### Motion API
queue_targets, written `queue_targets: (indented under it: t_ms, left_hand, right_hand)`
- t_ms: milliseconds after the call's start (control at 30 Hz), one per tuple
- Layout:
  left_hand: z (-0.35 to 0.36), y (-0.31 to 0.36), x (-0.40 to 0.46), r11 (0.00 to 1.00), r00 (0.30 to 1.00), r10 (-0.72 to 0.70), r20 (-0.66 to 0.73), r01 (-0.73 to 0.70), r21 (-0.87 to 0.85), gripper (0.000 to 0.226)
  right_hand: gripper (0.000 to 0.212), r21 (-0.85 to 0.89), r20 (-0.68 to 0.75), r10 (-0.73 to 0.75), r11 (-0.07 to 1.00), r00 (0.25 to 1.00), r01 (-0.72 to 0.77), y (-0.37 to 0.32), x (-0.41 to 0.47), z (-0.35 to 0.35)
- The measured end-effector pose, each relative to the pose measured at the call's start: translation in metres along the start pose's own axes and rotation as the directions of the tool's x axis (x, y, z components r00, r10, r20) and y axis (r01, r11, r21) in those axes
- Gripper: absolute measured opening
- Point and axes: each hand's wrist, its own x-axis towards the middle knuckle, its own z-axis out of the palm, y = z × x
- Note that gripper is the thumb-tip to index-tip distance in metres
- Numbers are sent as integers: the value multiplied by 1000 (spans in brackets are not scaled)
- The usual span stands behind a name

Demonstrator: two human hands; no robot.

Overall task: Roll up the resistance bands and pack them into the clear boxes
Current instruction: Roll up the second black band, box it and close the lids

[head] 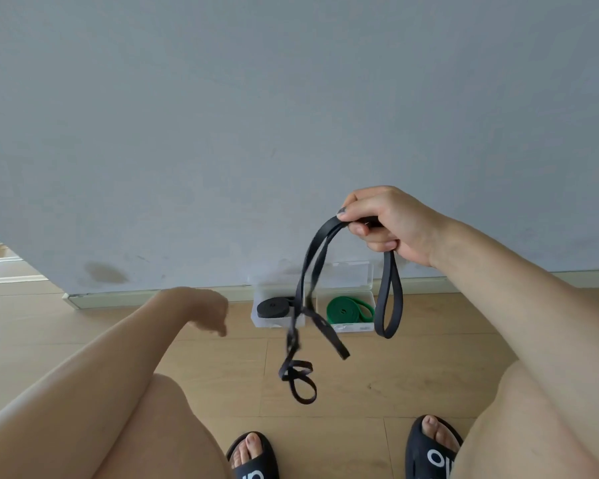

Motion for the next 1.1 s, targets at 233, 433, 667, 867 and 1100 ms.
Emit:
queue_targets:
  t_ms: [233, 433, 667, 867, 1100]
  left_hand:
    - [-24, 62, -25, 595, 845, 377, -380, -535, -600, 42]
    - [-37, 86, -33, 359, 815, 402, -418, -560, -746, 34]
    - [-36, 92, -44, 357, 818, 510, -268, -484, -799, 33]
    - [-43, 74, -46, 308, 773, 424, -472, -613, -728, 40]
    - [-46, 62, -58, 249, 662, 292, -690, -750, -613, 32]
  right_hand:
    - [15, -48, 139, 1, 999, 990, 6, -3, 1, 18]
    - [20, 133, 118, -73, 990, 990, 57, -11, -2, 13]
    - [23, 122, 57, -70, 991, 996, 63, -8, -4, 6]
    - [19, 72, 88, -32, 997, 996, 26, -7, -8, 1]
    - [17, 37, 101, -17, 999, 995, 13, -6, -9, 2]
